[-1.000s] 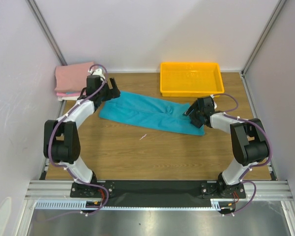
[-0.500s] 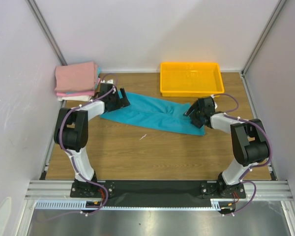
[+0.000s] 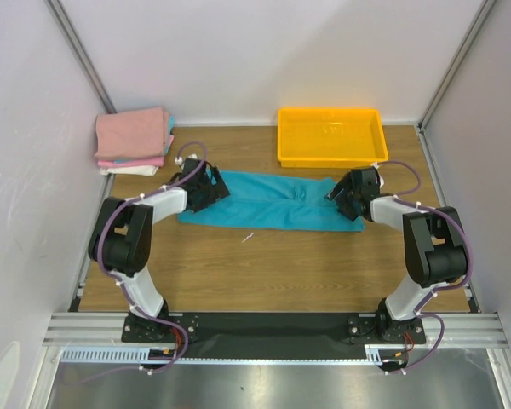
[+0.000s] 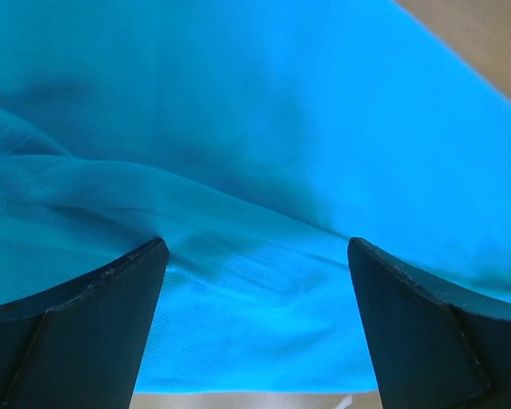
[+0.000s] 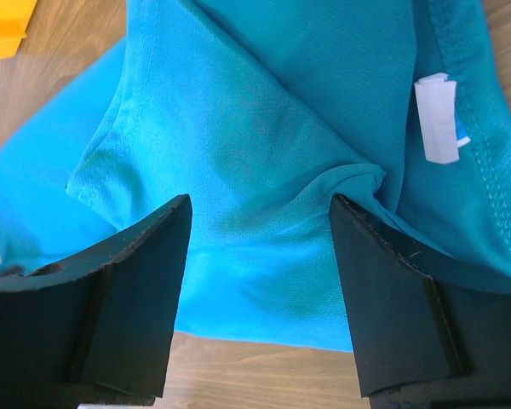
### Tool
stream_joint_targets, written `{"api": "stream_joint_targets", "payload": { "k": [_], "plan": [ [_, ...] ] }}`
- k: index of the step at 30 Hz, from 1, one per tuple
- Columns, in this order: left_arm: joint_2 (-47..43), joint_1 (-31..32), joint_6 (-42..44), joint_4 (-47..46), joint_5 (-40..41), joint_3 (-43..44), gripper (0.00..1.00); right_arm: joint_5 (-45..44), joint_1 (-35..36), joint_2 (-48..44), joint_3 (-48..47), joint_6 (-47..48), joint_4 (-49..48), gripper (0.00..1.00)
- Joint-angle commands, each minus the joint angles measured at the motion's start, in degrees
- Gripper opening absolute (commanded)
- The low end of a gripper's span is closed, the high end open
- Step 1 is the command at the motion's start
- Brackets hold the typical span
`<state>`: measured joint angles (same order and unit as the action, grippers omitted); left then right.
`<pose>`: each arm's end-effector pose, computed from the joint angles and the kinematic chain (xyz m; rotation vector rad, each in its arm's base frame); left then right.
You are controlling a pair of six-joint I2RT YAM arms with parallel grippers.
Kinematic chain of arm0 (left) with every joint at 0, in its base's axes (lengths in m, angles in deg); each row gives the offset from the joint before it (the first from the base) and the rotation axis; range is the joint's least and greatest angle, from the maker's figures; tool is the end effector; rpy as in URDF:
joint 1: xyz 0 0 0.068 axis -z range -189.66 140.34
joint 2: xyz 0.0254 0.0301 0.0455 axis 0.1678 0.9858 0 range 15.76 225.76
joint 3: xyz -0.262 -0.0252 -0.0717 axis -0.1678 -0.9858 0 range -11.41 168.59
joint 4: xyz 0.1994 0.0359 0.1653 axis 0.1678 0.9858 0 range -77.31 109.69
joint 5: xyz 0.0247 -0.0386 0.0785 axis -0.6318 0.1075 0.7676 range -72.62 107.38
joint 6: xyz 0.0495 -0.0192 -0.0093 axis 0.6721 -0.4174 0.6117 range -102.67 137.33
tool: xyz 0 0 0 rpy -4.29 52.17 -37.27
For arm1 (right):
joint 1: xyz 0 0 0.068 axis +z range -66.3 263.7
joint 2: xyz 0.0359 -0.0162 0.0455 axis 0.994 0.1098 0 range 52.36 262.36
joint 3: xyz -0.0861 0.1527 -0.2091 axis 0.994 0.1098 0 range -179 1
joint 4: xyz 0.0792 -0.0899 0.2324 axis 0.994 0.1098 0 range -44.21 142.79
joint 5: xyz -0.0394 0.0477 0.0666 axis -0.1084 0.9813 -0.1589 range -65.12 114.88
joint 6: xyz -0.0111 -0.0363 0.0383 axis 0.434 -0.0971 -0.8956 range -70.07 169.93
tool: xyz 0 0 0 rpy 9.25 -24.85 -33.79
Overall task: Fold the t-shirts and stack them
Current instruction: Fold the tshirt
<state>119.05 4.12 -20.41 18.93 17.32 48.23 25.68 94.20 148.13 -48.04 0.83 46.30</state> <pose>0.3594 -0.0881 0.1610 -0.5149 2.4289 -0.3951 0.3269 0.0611 0.1585 0.8053 2.3200 0.4925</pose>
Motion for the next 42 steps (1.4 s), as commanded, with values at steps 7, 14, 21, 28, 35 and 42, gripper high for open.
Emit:
{"api": "stream_joint_targets", "payload": {
  "k": [7,14,21,28,35,42],
  "plan": [
    [-12.2,12.9,-19.1,18.0,8.9,-18.0,0.95,-3.0,0.0,3.1,-1.5,6.6,0.1,0.71],
    [-30.2,25.1,-33.4,26.3,13.2,-29.6,0.96,-1.3,1.6,9.4,-5.5,10.4,-2.8,0.72],
    [-39.0,35.3,-46.4,32.7,14.2,-35.1,0.96,2.2,9.8,20.3,-16.9,11.3,-0.8,0.71],
    [-44.2,42.2,-55.7,38.1,14.2,-37.0,0.96,1.0,17.6,27.4,-26.3,8.6,-1.1,0.72],
    [-46.5,45.5,-58.7,39.1,13.4,-38.0,0.96,1.6,23.7,38.3,-43.2,9.3,3.1,0.72],
    [-46.4,45.9,-58.0,34.3,12.3,-40.2,0.96,2.2,25.0,52.1,-66.3,11.8,12.0,0.72]
  ]
}}
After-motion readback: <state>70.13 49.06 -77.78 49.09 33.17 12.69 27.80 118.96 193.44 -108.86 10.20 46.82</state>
